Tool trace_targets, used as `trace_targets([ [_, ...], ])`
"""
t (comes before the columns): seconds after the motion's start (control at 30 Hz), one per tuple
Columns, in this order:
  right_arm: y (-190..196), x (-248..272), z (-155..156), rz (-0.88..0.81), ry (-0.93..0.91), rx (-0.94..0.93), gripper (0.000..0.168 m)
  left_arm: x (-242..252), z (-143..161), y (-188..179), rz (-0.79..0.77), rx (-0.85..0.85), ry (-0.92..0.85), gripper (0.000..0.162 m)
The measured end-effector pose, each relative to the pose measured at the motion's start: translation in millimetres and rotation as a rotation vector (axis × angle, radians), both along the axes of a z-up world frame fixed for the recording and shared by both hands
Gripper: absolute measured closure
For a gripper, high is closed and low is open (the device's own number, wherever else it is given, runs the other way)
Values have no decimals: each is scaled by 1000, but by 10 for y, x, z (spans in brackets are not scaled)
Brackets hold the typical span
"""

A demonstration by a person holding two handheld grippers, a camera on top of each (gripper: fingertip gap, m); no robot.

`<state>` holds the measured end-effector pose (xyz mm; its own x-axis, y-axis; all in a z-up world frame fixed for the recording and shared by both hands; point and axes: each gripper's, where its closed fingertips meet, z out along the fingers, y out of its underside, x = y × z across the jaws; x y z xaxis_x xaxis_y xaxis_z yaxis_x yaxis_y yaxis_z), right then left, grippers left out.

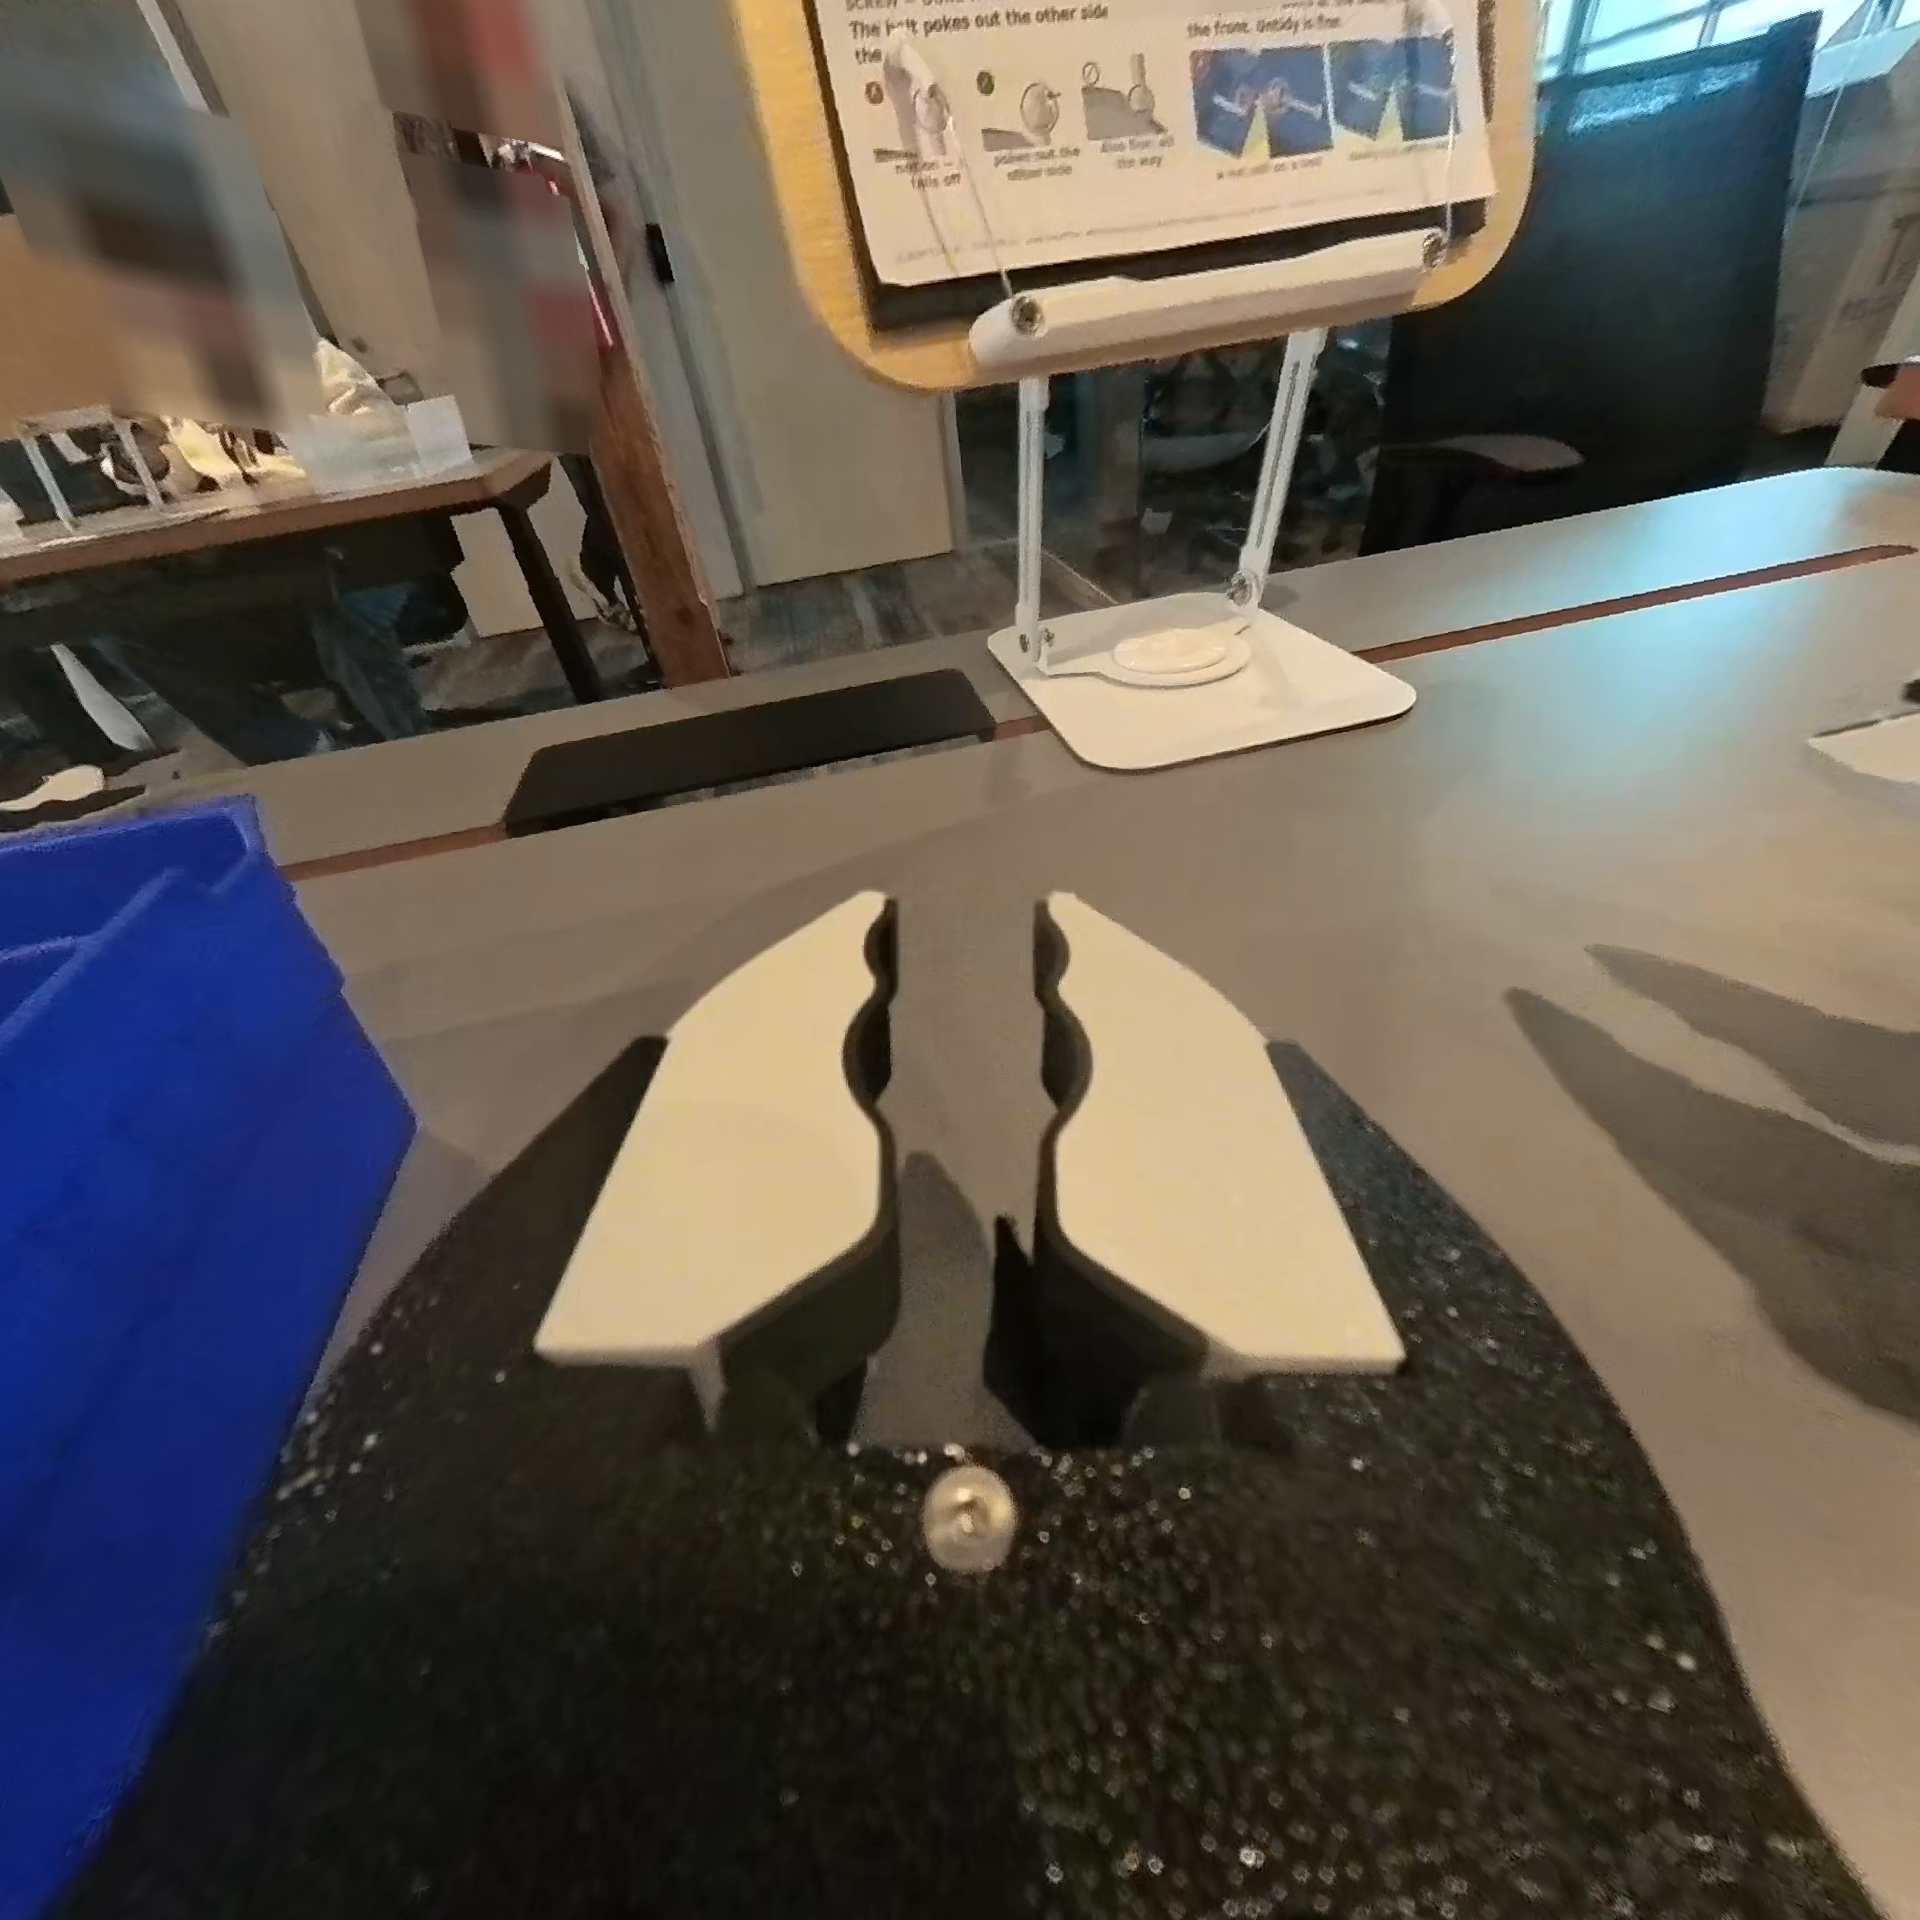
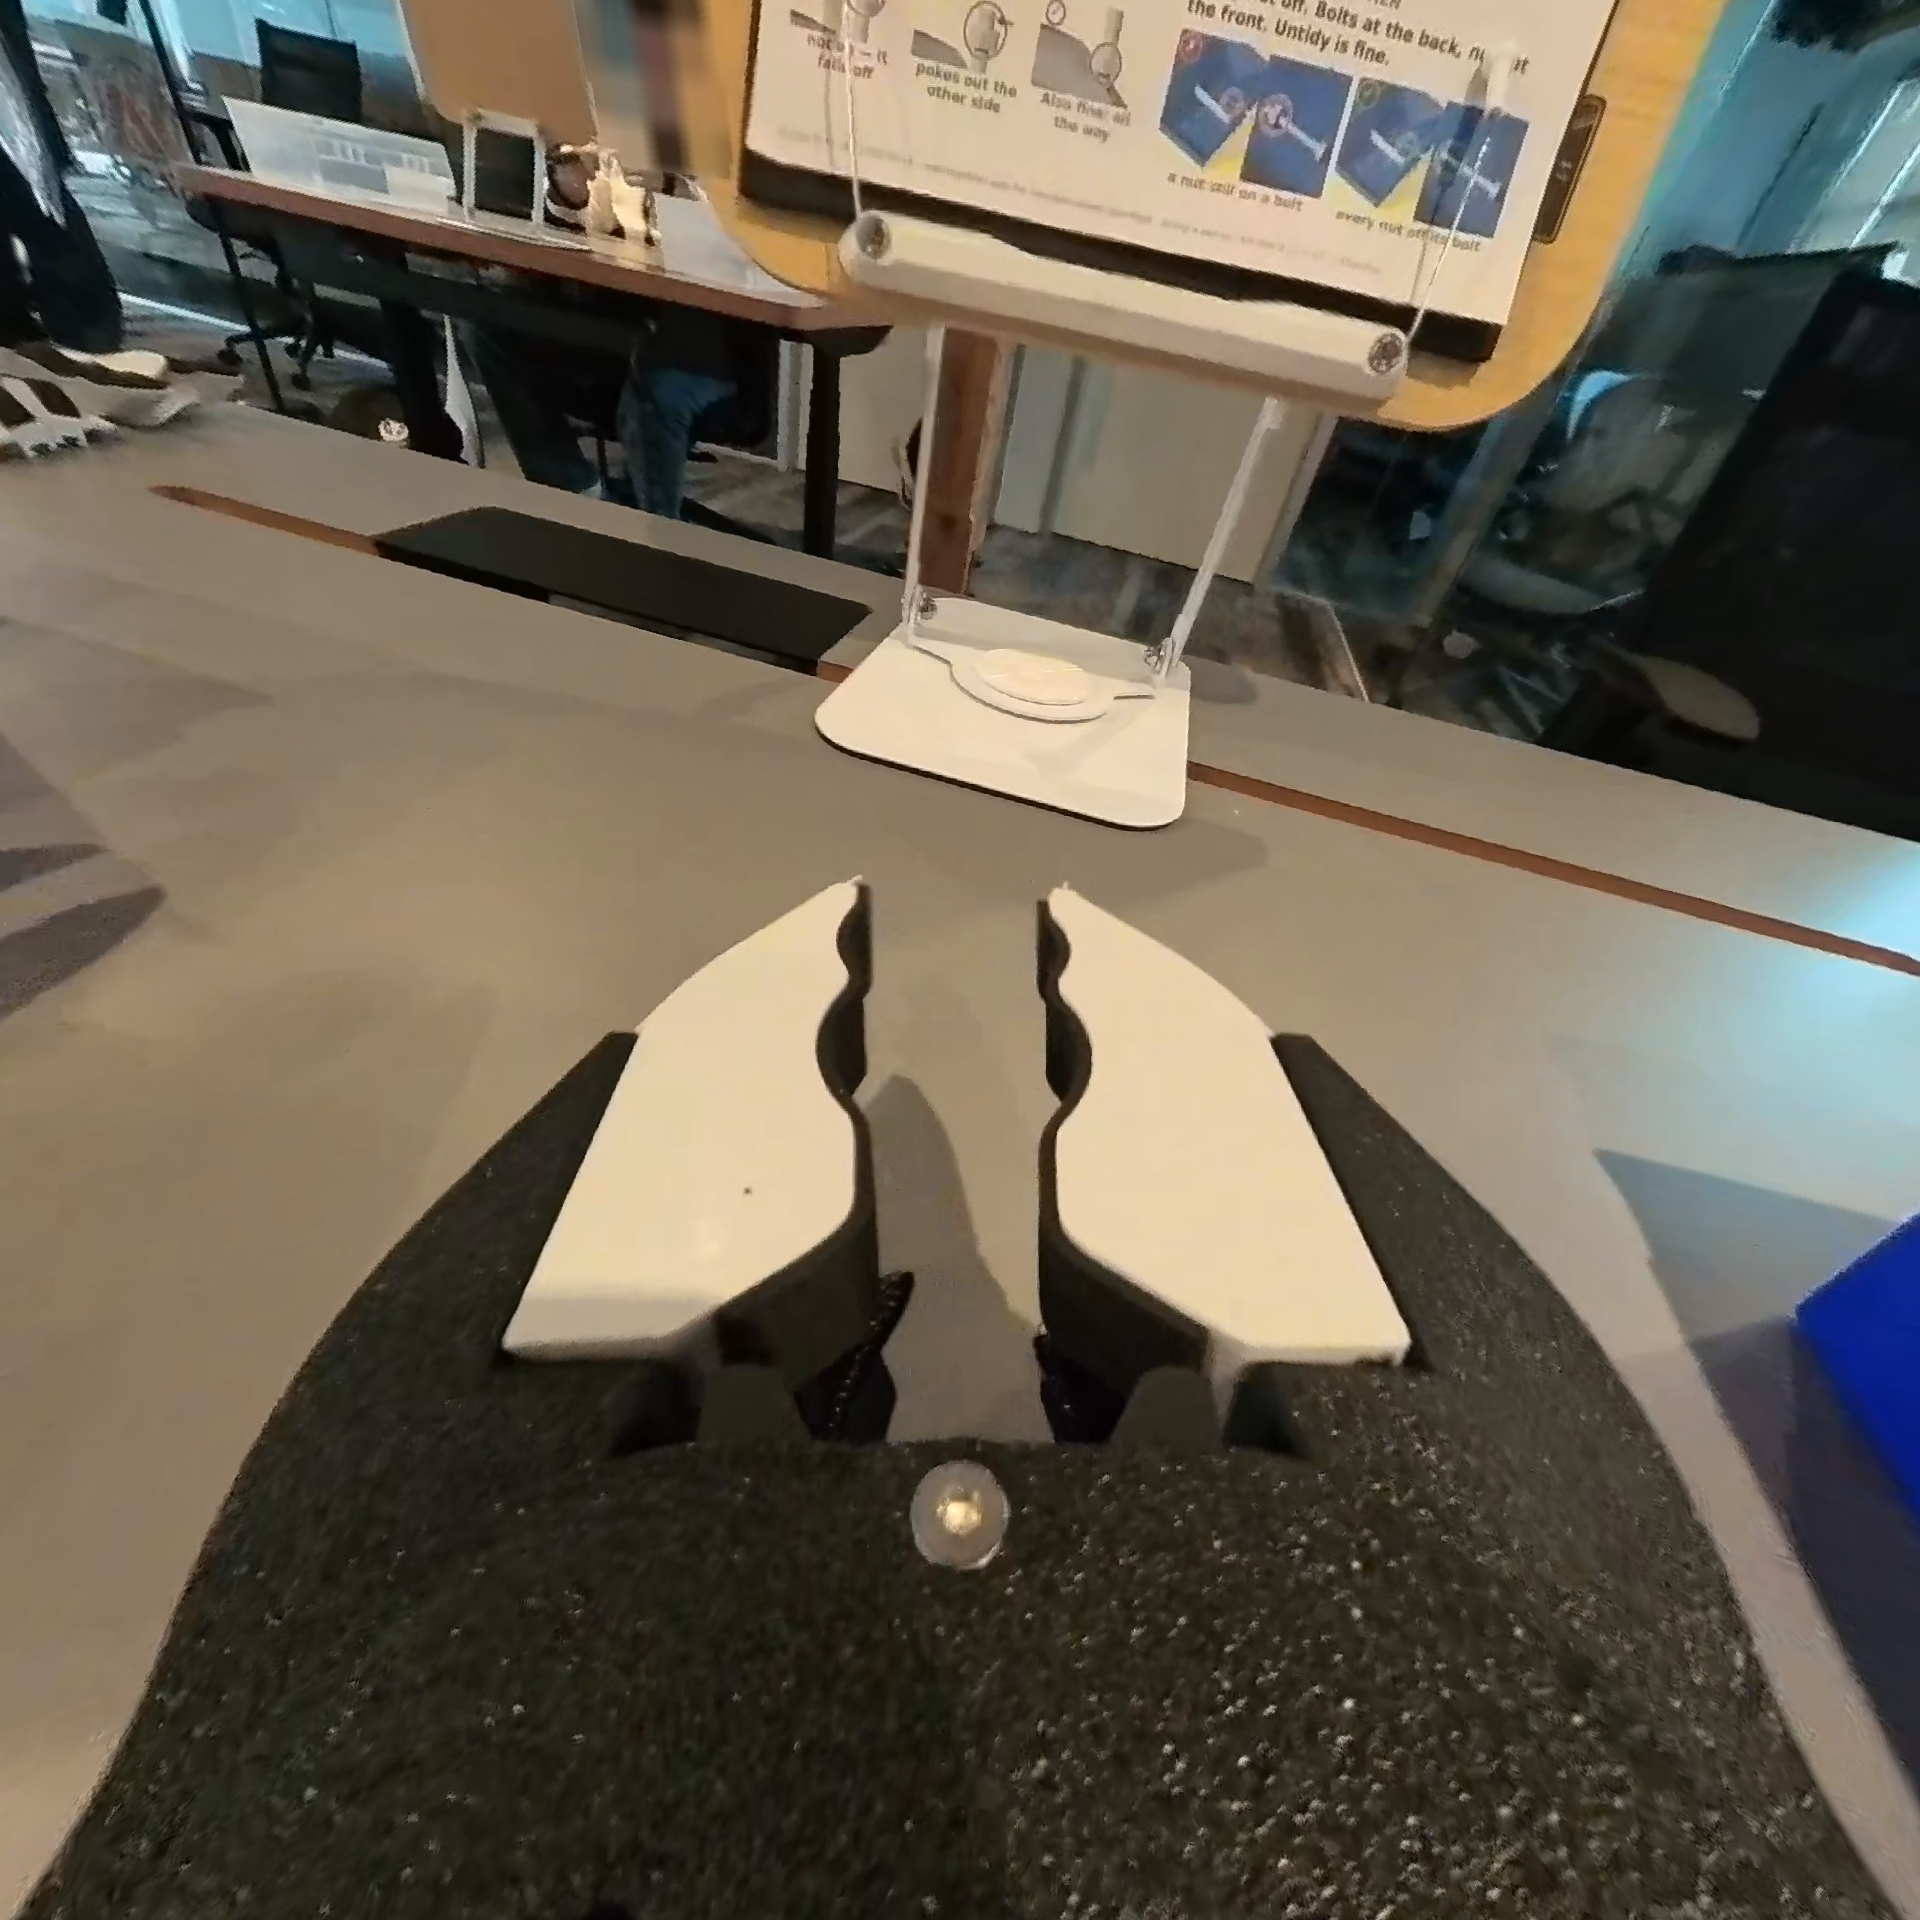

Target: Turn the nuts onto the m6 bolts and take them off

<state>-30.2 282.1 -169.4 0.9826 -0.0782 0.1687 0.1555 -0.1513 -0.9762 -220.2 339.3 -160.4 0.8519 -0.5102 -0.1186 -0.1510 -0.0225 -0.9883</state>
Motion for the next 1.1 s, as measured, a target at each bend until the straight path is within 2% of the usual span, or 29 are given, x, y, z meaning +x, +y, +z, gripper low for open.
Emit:
trace_targets([
  [0.23, 4, -7, 43, 5, 2, 23, 131, -93, 129, -27, 11, 37, -13, 129],
  [0.6, 25, -123, 17, 36, -37, 15, 130, -429, 685, -240, 26, 123, 71, 121],
  [0.83, 60, -302, 37, 97, -59, 21, 130, -1444, 1004, -378, 114, 76, 34, 116],
  [0.97, 106, -392, -3, 123, -79, 7, 132, -2085, 1001, -339, 190, 26, 20, 118],
  [1.1, 127, -440, 1, 131, -111, 15, 134, -2470, 918, -214, 215, -9, 72, 123],
])
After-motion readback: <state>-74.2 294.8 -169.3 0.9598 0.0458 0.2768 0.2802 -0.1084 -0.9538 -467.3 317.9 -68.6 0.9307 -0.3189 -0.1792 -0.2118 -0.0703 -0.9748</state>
